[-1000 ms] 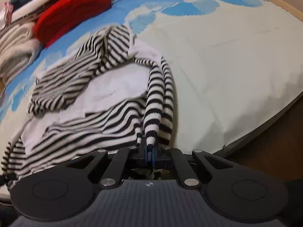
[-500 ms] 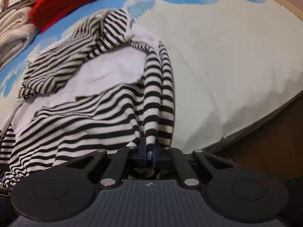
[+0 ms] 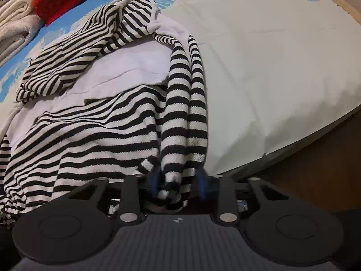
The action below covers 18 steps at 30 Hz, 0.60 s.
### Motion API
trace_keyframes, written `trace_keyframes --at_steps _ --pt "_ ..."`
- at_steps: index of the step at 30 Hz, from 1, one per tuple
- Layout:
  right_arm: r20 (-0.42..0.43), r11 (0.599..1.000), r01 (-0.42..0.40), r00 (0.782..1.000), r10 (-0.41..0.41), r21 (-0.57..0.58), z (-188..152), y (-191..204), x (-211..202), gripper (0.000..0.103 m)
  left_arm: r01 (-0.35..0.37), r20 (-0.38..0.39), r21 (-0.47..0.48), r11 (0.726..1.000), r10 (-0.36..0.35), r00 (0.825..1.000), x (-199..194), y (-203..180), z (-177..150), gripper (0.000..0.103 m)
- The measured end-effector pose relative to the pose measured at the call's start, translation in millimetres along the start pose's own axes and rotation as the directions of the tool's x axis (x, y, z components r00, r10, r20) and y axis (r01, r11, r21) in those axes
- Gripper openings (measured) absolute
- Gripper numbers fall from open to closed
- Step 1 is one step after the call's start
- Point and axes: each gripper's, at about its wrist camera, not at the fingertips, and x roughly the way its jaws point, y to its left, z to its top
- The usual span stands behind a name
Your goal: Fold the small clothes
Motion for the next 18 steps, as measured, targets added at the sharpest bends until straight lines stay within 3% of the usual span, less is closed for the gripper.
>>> trace_keyframes --at_steps 3,10,15,18 --pt "0.035 1.0 -0.016 0.999 0.017 -0.022 0.6 4.1 -6.2 0.006 -0.001 0.028 0.007 1.0 0.001 1.0 -8.1 -2.1 2.2 0.008" --pt "0.173 0.99 -0.136 0.976 0.129 0.029 11.1 -1.3 -50.0 0.005 0.095 0.14 0.027 0.995 -0.098 0.985 -66.7 -4.3 19.0 0.007" --pt "0.315 0.964 -0.266 0.916 0.248 0.012 19.4 -8.3 -115.1 0.004 0.179 0.243 0.06 0.982 -0.188 0.952 -141.6 -3.3 22.0 0.007" --pt "0.383 0.949 -0.315 0.873 0.301 -0.025 15.5 -15.9 -162.4 0.004 0.207 0.261 0.042 0.977 -0.211 0.942 -182.5 3.7 8.2 0.007"
